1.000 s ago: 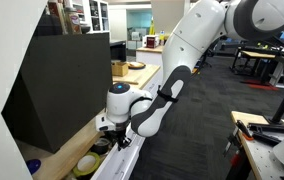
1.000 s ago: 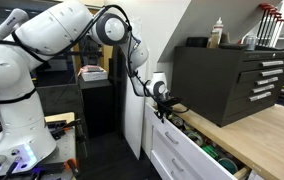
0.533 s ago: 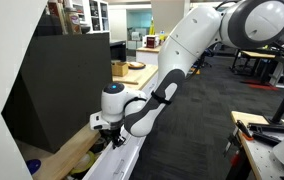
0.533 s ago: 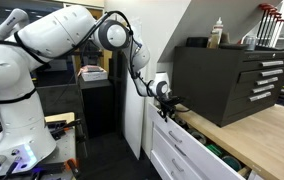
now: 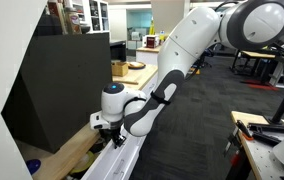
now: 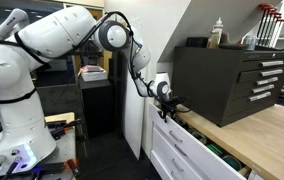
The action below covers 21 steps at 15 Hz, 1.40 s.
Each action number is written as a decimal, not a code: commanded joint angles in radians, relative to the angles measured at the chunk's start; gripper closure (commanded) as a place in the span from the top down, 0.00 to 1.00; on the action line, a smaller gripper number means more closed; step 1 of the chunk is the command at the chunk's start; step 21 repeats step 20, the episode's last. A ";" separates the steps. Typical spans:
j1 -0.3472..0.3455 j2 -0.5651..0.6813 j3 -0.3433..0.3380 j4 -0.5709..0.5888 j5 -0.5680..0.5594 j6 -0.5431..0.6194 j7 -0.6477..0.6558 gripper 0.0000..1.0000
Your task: Close the top drawer of the cabinet
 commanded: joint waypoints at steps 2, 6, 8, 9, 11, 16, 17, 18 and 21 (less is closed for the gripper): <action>0.059 -0.143 -0.054 -0.147 -0.060 0.015 0.048 0.92; 0.076 -0.262 -0.044 -0.244 -0.088 0.007 0.044 1.00; 0.068 -0.331 -0.010 -0.292 -0.050 -0.058 0.049 1.00; 0.063 -0.363 0.008 -0.317 -0.030 -0.087 0.056 1.00; 0.058 -0.425 0.036 -0.360 0.015 -0.163 0.094 1.00; 0.079 -0.559 0.057 -0.483 0.061 -0.231 0.315 1.00; 0.075 -0.580 0.068 -0.508 0.065 -0.229 0.338 1.00; 0.057 -0.489 0.074 -0.409 0.039 -0.212 0.278 1.00; 0.058 -0.525 0.082 -0.453 0.042 -0.212 0.313 1.00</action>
